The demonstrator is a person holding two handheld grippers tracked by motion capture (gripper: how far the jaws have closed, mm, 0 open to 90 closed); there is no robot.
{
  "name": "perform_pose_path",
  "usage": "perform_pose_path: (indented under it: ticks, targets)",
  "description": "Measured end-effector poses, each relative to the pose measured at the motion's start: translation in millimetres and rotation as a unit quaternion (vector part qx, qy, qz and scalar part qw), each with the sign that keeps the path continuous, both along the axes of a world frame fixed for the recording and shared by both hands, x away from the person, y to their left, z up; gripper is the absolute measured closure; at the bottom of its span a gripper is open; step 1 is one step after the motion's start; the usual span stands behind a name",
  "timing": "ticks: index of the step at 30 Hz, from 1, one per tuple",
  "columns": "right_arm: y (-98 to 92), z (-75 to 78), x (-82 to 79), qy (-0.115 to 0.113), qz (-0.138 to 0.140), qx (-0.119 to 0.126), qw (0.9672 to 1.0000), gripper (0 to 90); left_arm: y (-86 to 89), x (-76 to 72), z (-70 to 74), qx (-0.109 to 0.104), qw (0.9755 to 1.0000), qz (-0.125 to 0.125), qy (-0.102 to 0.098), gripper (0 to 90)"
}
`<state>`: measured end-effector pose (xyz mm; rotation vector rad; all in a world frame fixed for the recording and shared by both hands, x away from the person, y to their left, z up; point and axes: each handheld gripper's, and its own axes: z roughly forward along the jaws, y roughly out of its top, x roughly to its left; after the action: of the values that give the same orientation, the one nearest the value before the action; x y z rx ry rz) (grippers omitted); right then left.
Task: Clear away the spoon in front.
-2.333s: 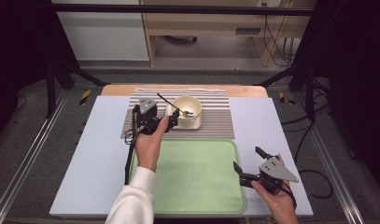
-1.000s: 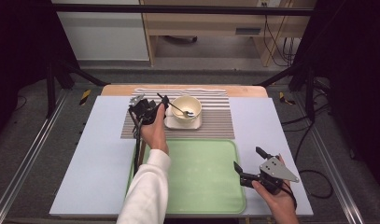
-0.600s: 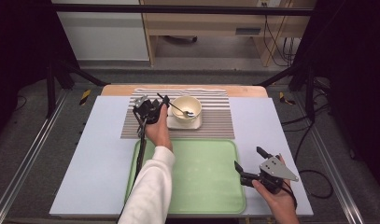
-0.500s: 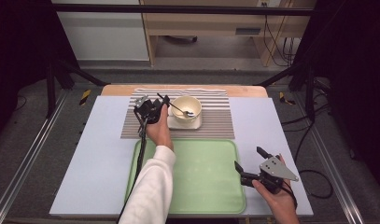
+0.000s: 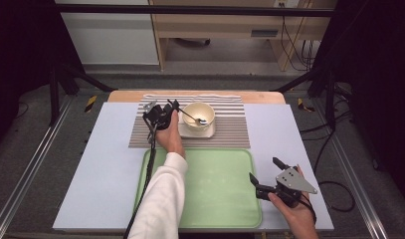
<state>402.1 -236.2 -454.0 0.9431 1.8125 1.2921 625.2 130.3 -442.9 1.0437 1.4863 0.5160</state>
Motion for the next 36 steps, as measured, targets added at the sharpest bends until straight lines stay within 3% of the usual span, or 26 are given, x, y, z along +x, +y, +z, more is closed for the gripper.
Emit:
perform_pose_path:
  ticks: [8,15,30,36]
  targets:
    - [-0.3,-0.7,0.2,0.003,-0.001,0.000,1.0000,7.5,0.3,6.1,-9.1,-0.028,0.9996,-0.009,0.002,62.7]
    - [-0.8,-0.8,0.3,0.002,-0.001,0.000,1.0000,7.5,1.0,9.3,-11.5,-0.040,0.9992,-0.011,0.000,66.6]
    - [-1.2,-1.4,0.5,0.004,-0.001,-0.001,1.0000,7.5,2.7,11.8,-14.3,-0.056,0.9981,-0.024,-0.011,87.2]
    - [-0.9,-1.8,0.6,0.005,0.000,-0.002,1.0000,7.5,5.1,11.3,-12.7,-0.064,0.9974,-0.029,-0.018,89.2]
